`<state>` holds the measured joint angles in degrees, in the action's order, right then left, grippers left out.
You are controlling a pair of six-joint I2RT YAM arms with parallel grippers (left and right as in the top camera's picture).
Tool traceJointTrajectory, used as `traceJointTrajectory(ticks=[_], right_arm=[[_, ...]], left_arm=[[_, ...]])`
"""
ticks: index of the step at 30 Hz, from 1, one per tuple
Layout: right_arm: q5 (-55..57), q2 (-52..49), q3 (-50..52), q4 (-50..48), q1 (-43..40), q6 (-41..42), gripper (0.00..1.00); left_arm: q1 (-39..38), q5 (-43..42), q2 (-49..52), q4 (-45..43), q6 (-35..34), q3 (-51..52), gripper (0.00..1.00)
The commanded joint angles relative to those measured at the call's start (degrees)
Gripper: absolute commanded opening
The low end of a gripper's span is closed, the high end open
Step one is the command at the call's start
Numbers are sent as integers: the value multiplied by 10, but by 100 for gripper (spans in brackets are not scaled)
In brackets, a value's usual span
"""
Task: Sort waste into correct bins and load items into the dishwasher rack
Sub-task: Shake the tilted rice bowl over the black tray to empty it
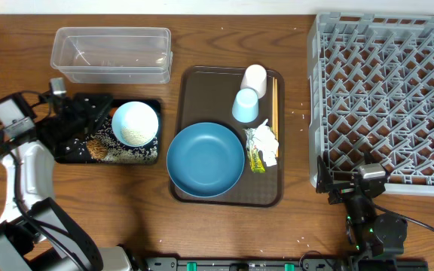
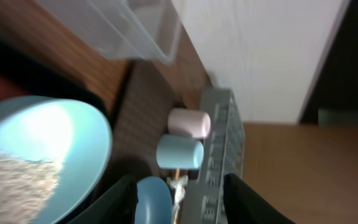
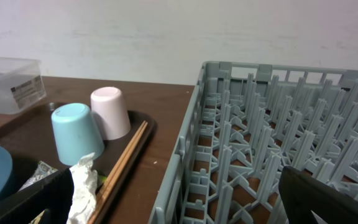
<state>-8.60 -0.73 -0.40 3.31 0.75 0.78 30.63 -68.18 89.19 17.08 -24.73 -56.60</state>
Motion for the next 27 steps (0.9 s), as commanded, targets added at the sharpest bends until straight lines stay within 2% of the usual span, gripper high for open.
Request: traceJointTrajectory(ticks=[1,4,8,12,19,22,27], right_arm=[[-3,1,1,2,-9,-7,99],[-3,1,1,2,-9,-6,99],[-3,1,1,2,-9,-7,99],[-3,1,1,2,-9,-6,99],[-3,1,1,2,-9,-6,99],[-3,1,1,2,-9,-7,99],[-3,1,1,2,-9,-6,99]], left_arm=[[-43,-11,-24,-3,18,-19,47],[-92,45,-33,-1,15,-23,50],[-177,215,-35,37,-26,-23,50],[-251,396,-35,62,-53,-23,55],[-316,600,-35,74,-49,-23,56],[-324,649,-33,82,-27,-22,56],[-325,655,-19,79,-28,-22,61]])
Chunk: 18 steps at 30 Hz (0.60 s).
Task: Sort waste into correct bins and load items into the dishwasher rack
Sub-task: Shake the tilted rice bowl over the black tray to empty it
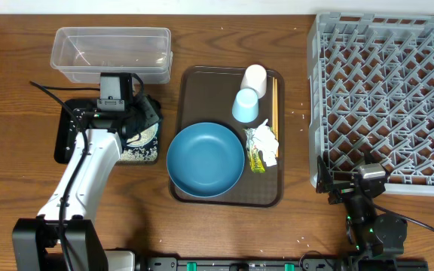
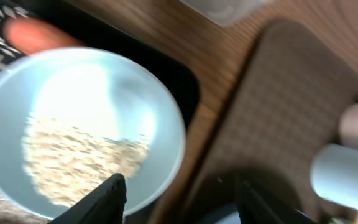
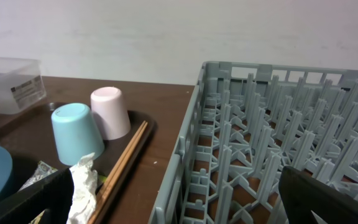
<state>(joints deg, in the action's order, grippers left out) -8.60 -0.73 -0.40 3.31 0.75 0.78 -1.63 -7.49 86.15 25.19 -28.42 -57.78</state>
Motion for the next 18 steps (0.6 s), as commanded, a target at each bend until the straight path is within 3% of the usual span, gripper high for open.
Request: traceJointTrajectory(ticks=[1,13,18], right_arm=[[-3,1,1,2,-9,-6,99],[-3,1,1,2,-9,-6,99],[-3,1,1,2,-9,-7,99]], left_arm=[[-2,47,16,-5,7,-10,62],[-30,50,56,-40,0,-10,65],[-35,99,65,-41,-2,-10,65]])
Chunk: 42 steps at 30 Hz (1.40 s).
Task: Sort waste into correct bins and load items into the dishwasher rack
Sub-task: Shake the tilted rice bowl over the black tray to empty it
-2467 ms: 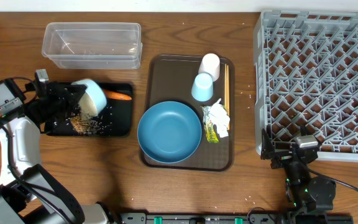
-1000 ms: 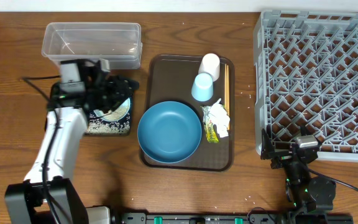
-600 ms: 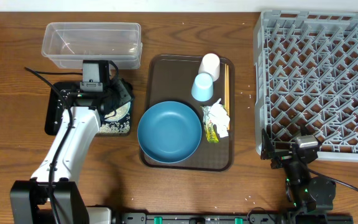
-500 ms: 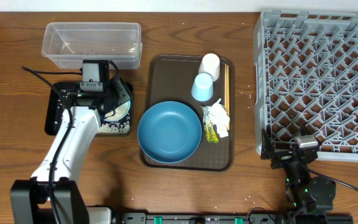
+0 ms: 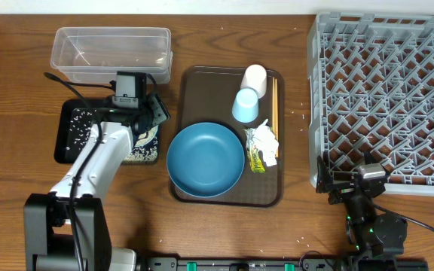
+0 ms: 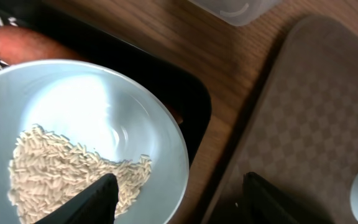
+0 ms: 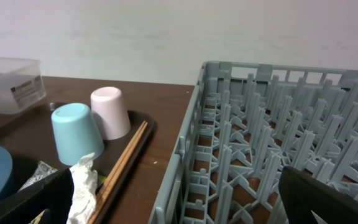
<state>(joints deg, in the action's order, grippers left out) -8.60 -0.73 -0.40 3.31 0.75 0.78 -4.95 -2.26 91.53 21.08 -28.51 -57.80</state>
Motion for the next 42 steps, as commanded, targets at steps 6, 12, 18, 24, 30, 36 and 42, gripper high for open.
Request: traceJointTrajectory(ticks=[6,12,18,24,30,36,42], right_arm=[[-3,1,1,2,-9,-6,99],[-3,1,1,2,-9,-6,99],[-3,1,1,2,-9,-7,99],[-3,1,1,2,-9,-6,99],[-3,1,1,2,-9,-6,99],[-3,1,1,2,-9,-6,99],[-3,1,1,2,-9,-7,99]], left_arm=[[-2,56,48,-11,-5,-10,65],[-2,56,61,-39,-5,-10,65],[-2,56,62,-47,-5,-10,51],[-2,55,68,-45,-5,-10,49],[-2,55,91,-45,-5,-10,44],[-2,56,85,-54,-5,-10,41],[-2,56,79,-54,-5,-10,23]])
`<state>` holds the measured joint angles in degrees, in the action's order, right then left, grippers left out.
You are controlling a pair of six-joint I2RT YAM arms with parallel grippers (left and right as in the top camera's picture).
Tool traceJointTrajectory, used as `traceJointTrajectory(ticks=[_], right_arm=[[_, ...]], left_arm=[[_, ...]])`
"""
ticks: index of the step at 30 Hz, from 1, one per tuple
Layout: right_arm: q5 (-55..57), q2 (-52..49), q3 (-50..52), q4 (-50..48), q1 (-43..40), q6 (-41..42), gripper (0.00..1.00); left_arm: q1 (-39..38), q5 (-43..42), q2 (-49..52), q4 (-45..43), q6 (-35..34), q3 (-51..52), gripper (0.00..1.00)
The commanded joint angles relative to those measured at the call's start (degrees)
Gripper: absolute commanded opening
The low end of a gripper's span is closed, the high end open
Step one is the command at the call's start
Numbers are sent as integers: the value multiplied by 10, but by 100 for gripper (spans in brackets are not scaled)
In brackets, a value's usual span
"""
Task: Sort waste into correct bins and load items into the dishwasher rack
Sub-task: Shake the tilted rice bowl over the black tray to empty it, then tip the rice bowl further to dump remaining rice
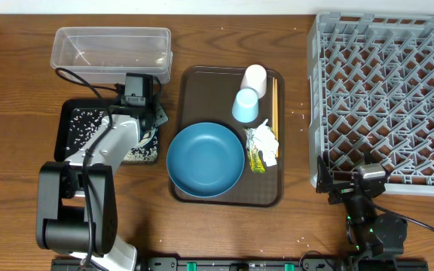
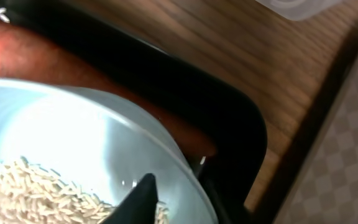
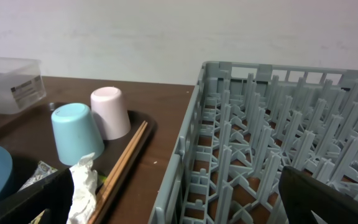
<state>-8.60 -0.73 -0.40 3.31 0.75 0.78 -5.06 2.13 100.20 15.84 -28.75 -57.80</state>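
A pale blue bowl (image 2: 73,143) with rice in it sits in the black tray (image 1: 74,128), beside a reddish sausage (image 2: 73,56). My left gripper (image 2: 178,186) is low over the bowl's right rim. One finger (image 2: 145,193) is inside the bowl; the other is lost against the dark tray. On the brown tray (image 1: 202,83) lie a big blue bowl (image 1: 206,159), a pale blue cup (image 1: 245,105), a white cup (image 1: 255,77), chopsticks (image 1: 274,102) and a crumpled wrapper (image 1: 261,147). My right gripper (image 3: 173,202) stands open and holds nothing, at the near corner of the grey dishwasher rack (image 1: 390,98).
A clear plastic container (image 1: 111,53) stands behind the black tray. Loose rice is scattered in the black tray. The rack fills the right side of the table.
The left wrist camera is much closer to the rice bowl. The visible finger now sits inside the bowl near its rim, further in than before. The right arm has not moved.
My left arm was at the far left of the black tray, the rice bowl uncovered. Then it was over the tray above the bowl, fingers wide apart. It stayed there, nearer the right rim, and is now down at that rim.
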Motion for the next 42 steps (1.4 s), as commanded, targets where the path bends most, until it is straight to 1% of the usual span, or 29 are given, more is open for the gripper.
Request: traceJointTrajectory(ticks=[1,2,3,5,10,15,19,22,27,33,38,42], right_arm=[[-3,1,1,2,-9,-6,99],[-3,1,1,2,-9,-6,99],[-3,1,1,2,-9,-6,99],[-3,1,1,2,-9,-6,99],[-3,1,1,2,-9,-7,99],[-3,1,1,2,-9,-7,99],[-3,1,1,2,-9,-6,99],[-3,1,1,2,-9,-6,99],[-3,1,1,2,-9,-7,99],[-3,1,1,2,-9,-7,99],[-3,1,1,2,-9,-6,99],[-3,1,1,2,-9,-7,99]], left_arm=[[-1,11,-8,-1,-3,-10,20],[-1,11,-8,-1,-3,-10,19],[-1,11,-8,-1,-3,-10,13],[-1,11,-8,-1,-3,-10,6],[-1,11,-23,2,-3,-10,6],[-1,6,-75,10,-3,-10,6],[0,-24,-128,17,-5,-10,6],[5,-55,-159,21,-29,-10,6],[42,-174,-173,20,-80,-10,6],[112,-313,-158,18,-80,-10,6],[177,-460,-146,-7,-56,-10,6],[214,-534,-130,-10,-56,-9,6]])
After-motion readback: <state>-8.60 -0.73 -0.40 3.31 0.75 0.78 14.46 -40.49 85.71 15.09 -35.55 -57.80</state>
